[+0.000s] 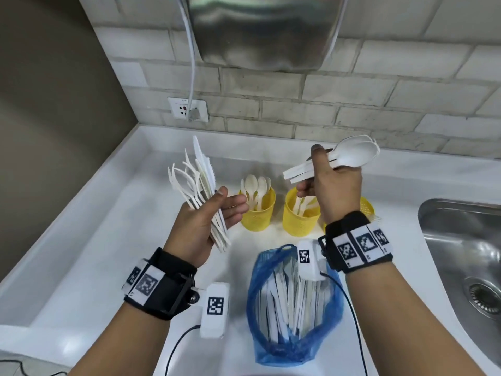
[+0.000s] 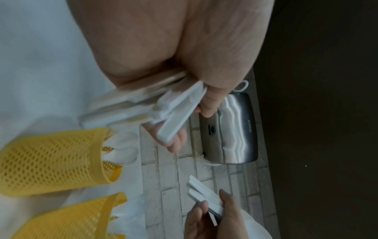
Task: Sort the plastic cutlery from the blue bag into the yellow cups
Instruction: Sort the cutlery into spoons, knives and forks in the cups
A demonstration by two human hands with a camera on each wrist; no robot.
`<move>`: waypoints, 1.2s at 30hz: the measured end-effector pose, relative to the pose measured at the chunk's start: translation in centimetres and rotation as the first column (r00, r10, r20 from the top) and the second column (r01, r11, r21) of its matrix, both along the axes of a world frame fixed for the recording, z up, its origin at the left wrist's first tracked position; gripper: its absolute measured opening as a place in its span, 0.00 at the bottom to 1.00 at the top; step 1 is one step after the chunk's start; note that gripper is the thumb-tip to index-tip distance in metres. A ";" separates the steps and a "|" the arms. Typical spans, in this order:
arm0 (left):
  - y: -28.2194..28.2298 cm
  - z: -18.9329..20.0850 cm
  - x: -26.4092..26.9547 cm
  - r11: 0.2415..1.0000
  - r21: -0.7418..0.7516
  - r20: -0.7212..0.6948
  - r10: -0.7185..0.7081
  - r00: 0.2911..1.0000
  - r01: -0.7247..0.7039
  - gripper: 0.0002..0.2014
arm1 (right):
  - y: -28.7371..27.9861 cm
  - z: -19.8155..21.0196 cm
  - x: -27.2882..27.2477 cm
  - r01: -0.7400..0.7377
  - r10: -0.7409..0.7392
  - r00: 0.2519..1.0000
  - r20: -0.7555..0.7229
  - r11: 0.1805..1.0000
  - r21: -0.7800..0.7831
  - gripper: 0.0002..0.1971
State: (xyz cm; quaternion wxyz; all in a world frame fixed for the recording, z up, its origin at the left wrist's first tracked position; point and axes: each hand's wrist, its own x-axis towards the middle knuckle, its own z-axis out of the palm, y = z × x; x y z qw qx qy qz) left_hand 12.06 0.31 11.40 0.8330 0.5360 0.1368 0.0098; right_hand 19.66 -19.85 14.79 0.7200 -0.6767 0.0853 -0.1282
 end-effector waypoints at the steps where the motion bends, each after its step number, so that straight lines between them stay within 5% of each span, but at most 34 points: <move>1: 0.0 0.1 -0.1 0.999 0.039 0.008 0.012 1.000 -0.013 0.09 | 0.3 -0.1 0.2 -0.014 0.013 1.000 -0.020 1.000 -0.012 0.13; 8: -0.1 -0.3 -0.3 0.927 0.371 0.125 0.005 0.992 -0.051 0.17 | 5.0 -3.6 2.2 -0.215 0.171 0.968 -0.186 0.943 -0.253 0.17; 14: -0.5 0.0 -0.8 0.839 0.543 0.115 -0.038 0.993 -0.030 0.19 | 7.0 -6.7 3.6 -0.331 0.226 0.942 -0.249 0.755 -0.566 0.18; 23: -0.6 0.1 -0.4 0.757 0.650 0.171 -0.062 0.983 -0.066 0.13 | 6.5 -6.8 4.0 -0.421 0.266 0.907 -0.327 0.541 -0.728 0.16; 28: -0.5 0.1 -0.2 0.765 0.640 0.175 -0.056 0.983 -0.070 0.14 | 5.3 -5.9 3.0 -0.243 0.271 0.958 -0.098 0.579 -0.778 0.22; 33: -0.5 0.0 -0.2 0.771 0.634 0.181 -0.062 0.981 -0.068 0.14 | 3.8 -1.6 -0.3 -0.081 0.214 0.953 0.213 0.862 -0.501 0.03; 36: -0.8 0.1 -0.3 0.773 0.630 0.200 -0.073 0.977 -0.072 0.14 | 3.1 1.3 -3.5 -0.108 0.229 0.909 0.350 0.937 -0.333 0.06</move>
